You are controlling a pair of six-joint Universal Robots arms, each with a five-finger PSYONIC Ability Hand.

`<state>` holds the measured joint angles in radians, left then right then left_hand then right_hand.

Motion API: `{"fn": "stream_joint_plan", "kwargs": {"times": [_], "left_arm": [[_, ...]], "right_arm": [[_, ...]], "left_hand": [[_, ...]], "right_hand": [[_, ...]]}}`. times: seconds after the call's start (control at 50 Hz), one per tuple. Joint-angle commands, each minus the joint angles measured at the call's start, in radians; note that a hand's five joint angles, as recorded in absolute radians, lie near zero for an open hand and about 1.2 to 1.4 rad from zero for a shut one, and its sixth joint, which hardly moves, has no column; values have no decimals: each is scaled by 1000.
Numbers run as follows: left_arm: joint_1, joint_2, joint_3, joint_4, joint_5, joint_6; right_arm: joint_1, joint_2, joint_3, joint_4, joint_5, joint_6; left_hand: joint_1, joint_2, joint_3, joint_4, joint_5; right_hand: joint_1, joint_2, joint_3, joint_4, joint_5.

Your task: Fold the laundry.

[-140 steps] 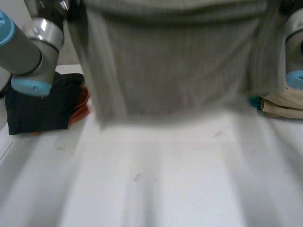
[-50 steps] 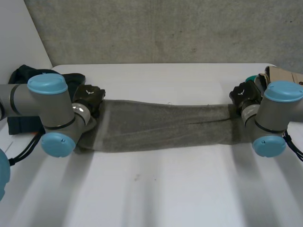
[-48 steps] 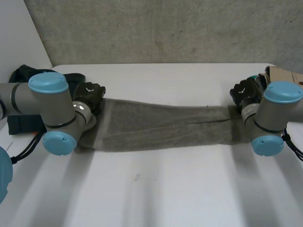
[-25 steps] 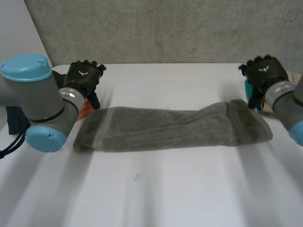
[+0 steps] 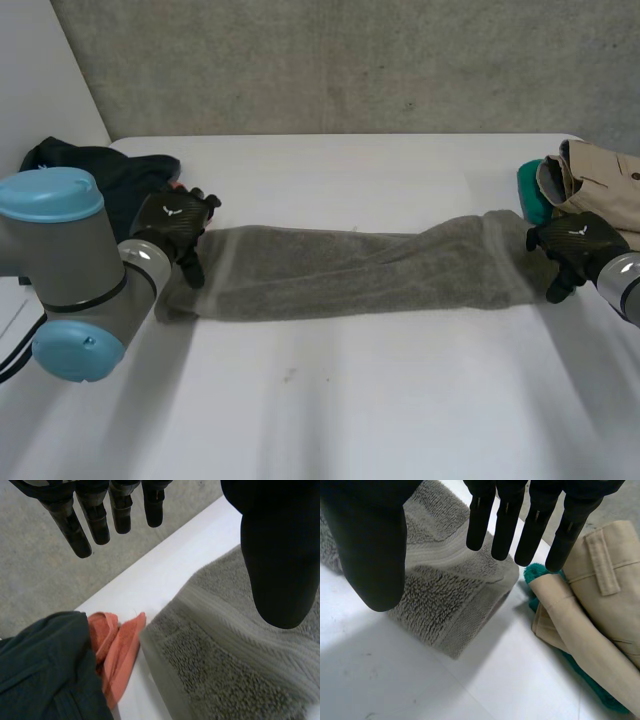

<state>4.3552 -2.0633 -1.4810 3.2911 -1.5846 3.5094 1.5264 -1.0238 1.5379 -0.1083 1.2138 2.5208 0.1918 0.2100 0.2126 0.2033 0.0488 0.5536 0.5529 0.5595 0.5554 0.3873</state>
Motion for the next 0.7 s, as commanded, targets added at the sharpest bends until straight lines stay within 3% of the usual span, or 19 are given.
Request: {"fn": "stream_joint_plan", "kwargs": {"times": [0.02,0.06,0.08,0.12,0.18,0.26,0.3,0.36,0.48,0.52,0.66,0.7], "left_arm": [[-12,17,-2,1,0,-1],[-16,17,-4,1,-1,-1],[-17,15,-4,1,-2,-3],[-26,15,-4,1,-2,-3],[-29,15,-4,1,-2,-3],[-31,23,-7,-1,-2,-3],[-28,51,-19,-1,0,-3],[-22,89,-45,-1,2,-3],[-17,137,-82,-1,2,-1],[-17,147,-93,-1,2,-1],[-9,187,-119,-1,2,-3],[-5,198,-122,-1,2,-3]], "right_arm": [[8,68,-22,-10,10,-42],[8,80,-27,-14,10,-53],[6,88,-30,-27,13,-62],[3,96,-36,-45,21,-69],[-3,91,-36,-50,53,-85],[-73,38,16,-73,157,-102],[-107,-13,37,-83,158,-115],[-195,-103,67,-90,151,-235],[-233,-108,30,-109,167,-462],[-216,-107,24,-120,168,-476],[158,-110,-19,-296,147,-473],[268,-110,-18,-370,106,-474]], "left_hand": [[-17,-36,-38,-29,-49],[-17,-36,-38,-29,-49],[-17,-36,-38,-29,-49],[-17,-36,-38,-29,-49],[-17,-36,-38,-29,-49],[-17,-36,-38,-29,-49],[-17,-36,-38,-29,-49],[-17,-36,-38,-29,-49],[-17,-36,-38,-29,-49],[-17,-36,-38,-29,-49],[-17,-36,-38,-29,-49],[-17,-36,-38,-29,-49]], "right_hand": [[98,99,92,96,90],[115,116,110,114,107],[435,436,429,434,427],[840,841,834,839,832],[843,843,837,841,834],[843,843,837,841,834],[843,843,837,841,834],[843,843,837,841,834],[843,843,837,841,834],[843,843,837,841,834],[843,843,837,841,834],[843,843,837,841,834]]}}
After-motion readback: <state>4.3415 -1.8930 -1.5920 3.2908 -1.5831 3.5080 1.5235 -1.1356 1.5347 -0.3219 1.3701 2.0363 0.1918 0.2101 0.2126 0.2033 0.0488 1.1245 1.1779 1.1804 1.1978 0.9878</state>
